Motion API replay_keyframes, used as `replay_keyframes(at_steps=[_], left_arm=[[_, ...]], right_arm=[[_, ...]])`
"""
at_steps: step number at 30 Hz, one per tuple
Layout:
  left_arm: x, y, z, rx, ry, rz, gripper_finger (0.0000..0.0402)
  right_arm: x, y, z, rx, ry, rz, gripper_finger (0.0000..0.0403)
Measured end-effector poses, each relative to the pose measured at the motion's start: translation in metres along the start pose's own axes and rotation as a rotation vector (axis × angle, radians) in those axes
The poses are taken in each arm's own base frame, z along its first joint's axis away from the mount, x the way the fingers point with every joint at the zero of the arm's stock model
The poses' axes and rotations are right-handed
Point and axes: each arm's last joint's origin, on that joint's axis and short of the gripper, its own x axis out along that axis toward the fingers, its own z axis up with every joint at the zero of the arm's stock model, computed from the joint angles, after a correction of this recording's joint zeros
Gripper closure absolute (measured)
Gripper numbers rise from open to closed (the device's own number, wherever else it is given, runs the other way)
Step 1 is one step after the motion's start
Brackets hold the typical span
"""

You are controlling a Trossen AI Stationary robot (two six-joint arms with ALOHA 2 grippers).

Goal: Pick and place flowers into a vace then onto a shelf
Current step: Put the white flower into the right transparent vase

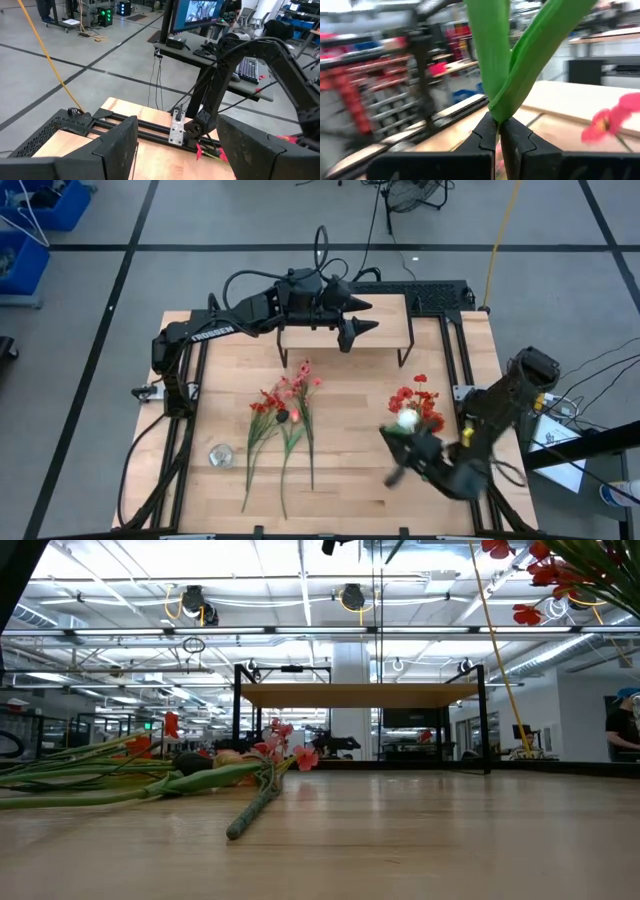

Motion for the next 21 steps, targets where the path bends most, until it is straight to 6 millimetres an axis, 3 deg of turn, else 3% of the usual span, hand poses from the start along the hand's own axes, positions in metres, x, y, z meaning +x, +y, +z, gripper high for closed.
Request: replay_keyframes(at_steps=[8,11,17,21], left_arm=[[0.0,0.0,0.0,0.0,0.0,0.0,0.0128],[0.0,0.0,0.0,0.0,0.001,-0.001,0.0128],[0.0,0.0,0.0,0.0,-0.001,-0.001,0.0128],[0.0,0.0,0.0,0.0,-0.001,-0.001,0.0128]], right_arm=[[-0.07,-0.009,0.013,0.171,0.076,0.219,0.0403],[-0.096,-0.017,0.011,0.137,0.101,0.307,0.0403],[-0.109,-0.036,0.003,0.055,0.105,0.368,0.0403],[-0.115,-0.058,-0.001,-0.012,0.104,0.423,0.0403]])
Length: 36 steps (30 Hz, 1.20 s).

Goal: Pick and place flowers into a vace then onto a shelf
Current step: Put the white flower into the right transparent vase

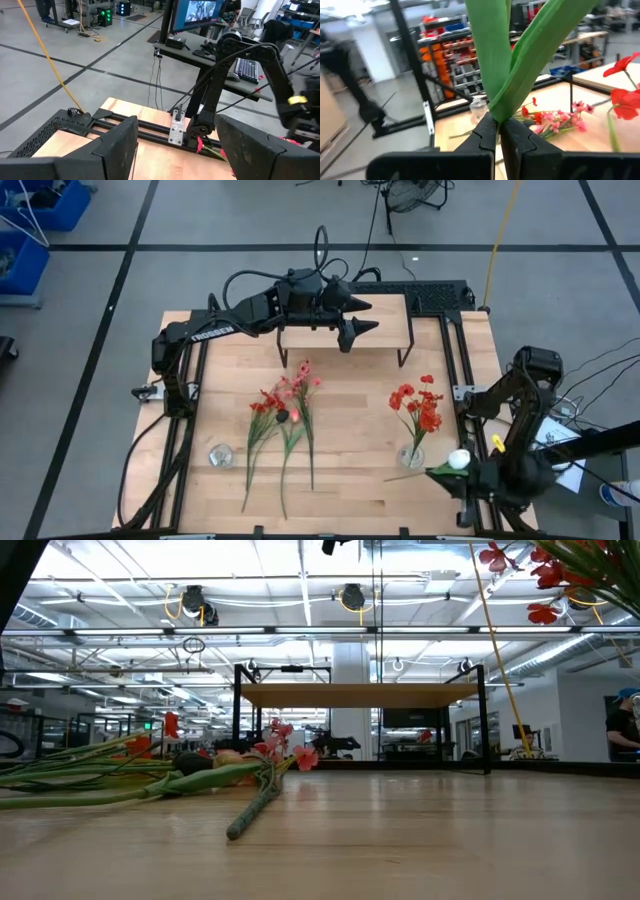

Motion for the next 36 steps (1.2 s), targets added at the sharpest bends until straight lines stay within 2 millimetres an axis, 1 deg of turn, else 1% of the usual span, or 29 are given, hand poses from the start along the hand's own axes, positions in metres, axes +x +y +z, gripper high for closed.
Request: replay_keyframes(at_steps=[2,3,7,10,13,16,19,24,28,32,36], left_arm=[[0.0,0.0,0.0,0.0,0.0,0.0,0.0128],[0.0,0.0,0.0,0.0,0.0,0.0,0.0128],[0.0,0.0,0.0,0.0,0.0,0.0,0.0128],[0.0,0.0,0.0,0.0,0.001,0.0,0.0128],[0.0,0.0,0.0,0.0,0.001,0.0,0.0128],[0.0,0.0,0.0,0.0,0.0,0.0,0.0128],[0.0,0.0,0.0,0.0,0.001,0.0,0.0128],[0.0,0.0,0.0,0.0,0.0,0.0,0.0128],[0.0,0.0,0.0,0.0,0.0,0.0,0.0128],[0.0,0.0,0.0,0.0,0.001,0.0,0.0128],[0.0,0.0,0.0,0.0,0.0,0.0,0.0128]], right_arm=[[-0.004,-0.011,-0.001,-0.012,0.005,0.015,0.0403],[-0.005,-0.015,-0.001,-0.045,0.006,0.019,0.0403],[-0.008,-0.031,-0.002,-0.074,0.008,0.032,0.0403],[-0.013,-0.042,0.001,-0.085,0.012,0.057,0.0403],[-0.013,-0.056,0.006,-0.07,0.013,0.061,0.0403],[-0.014,-0.07,0.009,-0.093,0.014,0.071,0.0403],[-0.019,-0.086,0.015,-0.074,0.021,0.104,0.0403],[-0.026,-0.11,0.018,-0.059,0.035,0.167,0.0403],[-0.034,-0.127,0.015,-0.122,0.044,0.246,0.0403],[-0.04,-0.144,0.012,-0.09,0.064,0.328,0.0403],[-0.044,-0.153,0.009,-0.078,0.076,0.381,0.0403]])
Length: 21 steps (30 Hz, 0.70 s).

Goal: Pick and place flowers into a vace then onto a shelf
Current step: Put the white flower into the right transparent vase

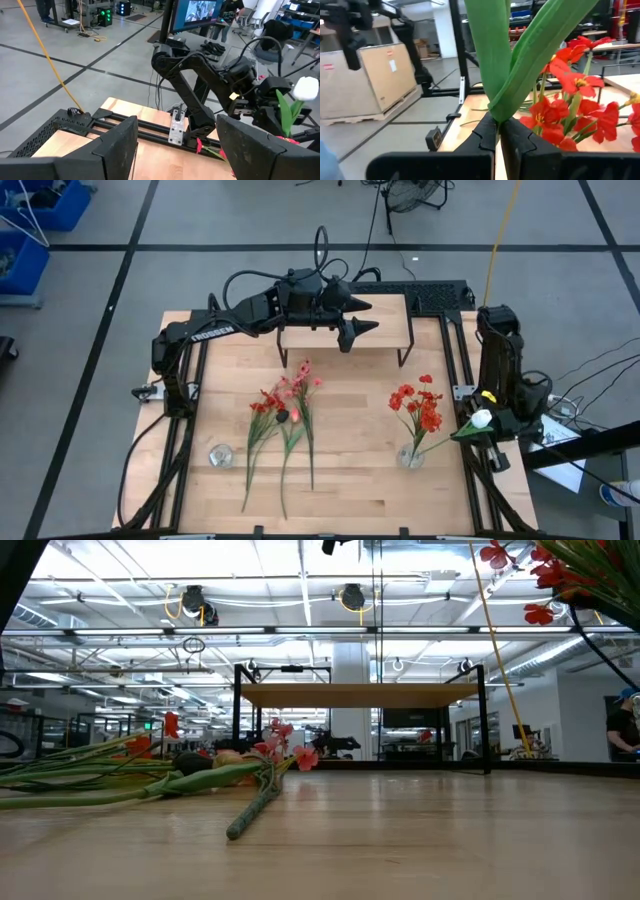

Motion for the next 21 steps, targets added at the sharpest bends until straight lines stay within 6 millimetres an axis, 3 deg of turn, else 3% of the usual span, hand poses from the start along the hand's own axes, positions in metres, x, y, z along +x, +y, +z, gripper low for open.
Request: replay_keyframes(at_steps=[11,21], left_arm=[[0.0,0.0,0.0,0.0,0.0,0.0,0.0128],[0.0,0.0,0.0,0.0,0.0,0.0,0.0128]], right_arm=[[0.0,-0.02,-0.025,0.035,0.0,-0.002,0.0403],[-0.006,-0.03,-0.025,0.07,0.013,0.066,0.0403]])
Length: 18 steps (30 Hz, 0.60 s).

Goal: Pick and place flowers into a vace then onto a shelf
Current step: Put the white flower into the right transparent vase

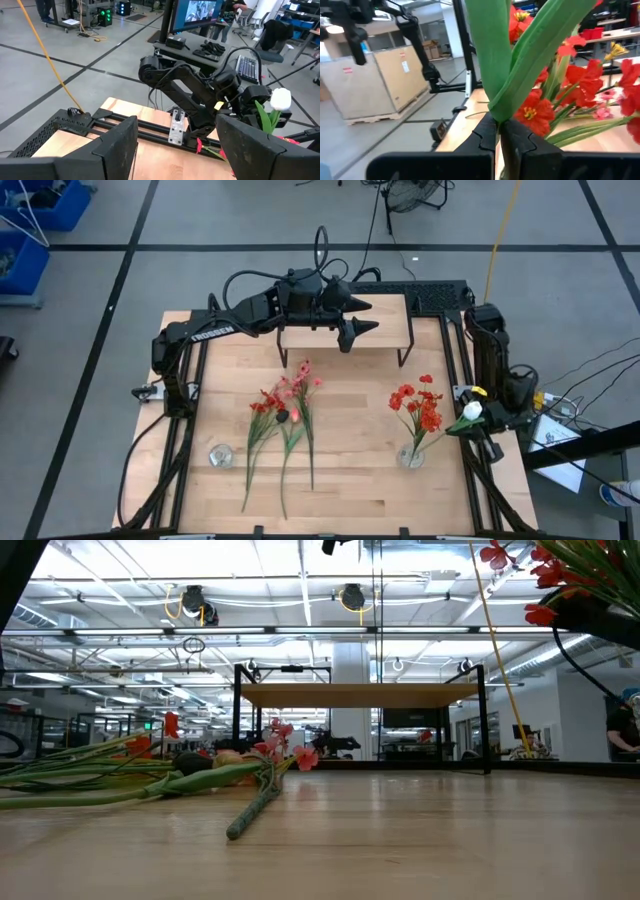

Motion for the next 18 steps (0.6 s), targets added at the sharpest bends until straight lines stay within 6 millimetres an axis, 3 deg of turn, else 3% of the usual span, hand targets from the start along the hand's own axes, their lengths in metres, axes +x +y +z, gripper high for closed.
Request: replay_keyframes(at_steps=[18], left_arm=[[0.0,0.0,0.0,0.0,0.0,0.0,0.0128]], right_arm=[[-0.0008,-0.006,0.0022,0.114,0.003,0.009,0.0403]])
